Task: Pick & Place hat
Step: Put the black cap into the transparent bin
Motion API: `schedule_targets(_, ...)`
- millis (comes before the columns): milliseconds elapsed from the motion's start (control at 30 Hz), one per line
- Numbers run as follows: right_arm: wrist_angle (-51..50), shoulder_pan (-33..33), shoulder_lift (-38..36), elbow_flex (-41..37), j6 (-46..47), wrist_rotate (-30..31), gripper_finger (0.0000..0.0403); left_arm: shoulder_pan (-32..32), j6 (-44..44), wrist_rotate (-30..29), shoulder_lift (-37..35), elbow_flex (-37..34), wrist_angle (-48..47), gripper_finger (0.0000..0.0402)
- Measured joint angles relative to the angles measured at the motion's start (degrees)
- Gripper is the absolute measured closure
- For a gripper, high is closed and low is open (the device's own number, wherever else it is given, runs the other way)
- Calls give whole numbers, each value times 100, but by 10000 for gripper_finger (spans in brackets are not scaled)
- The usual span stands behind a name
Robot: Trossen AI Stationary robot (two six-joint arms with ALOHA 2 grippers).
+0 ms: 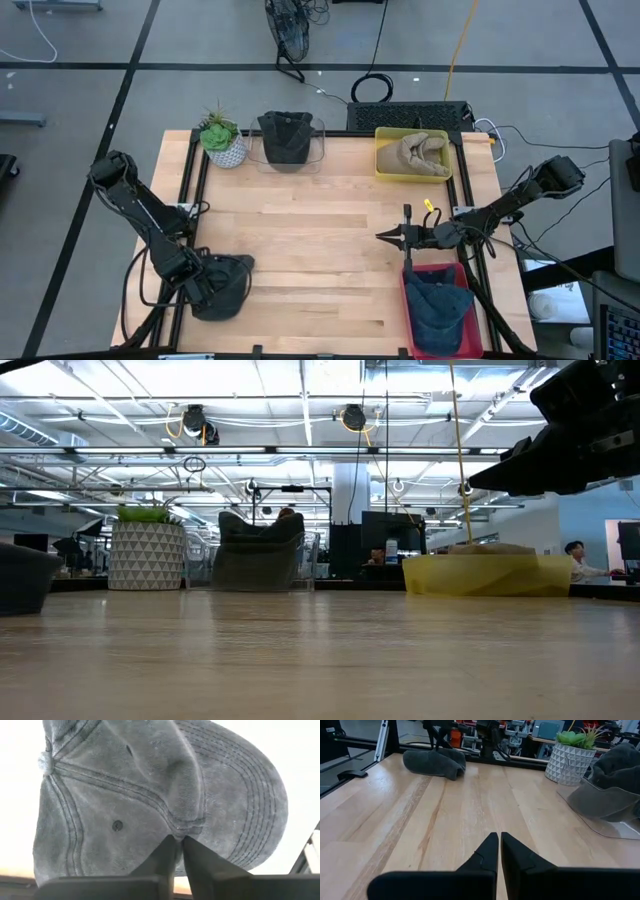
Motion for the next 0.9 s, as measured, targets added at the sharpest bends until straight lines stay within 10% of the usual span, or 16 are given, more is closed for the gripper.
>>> schedule_targets(900,-89,-1,0,0,83,0,403,973,1810,-1432,-2,599,475,397)
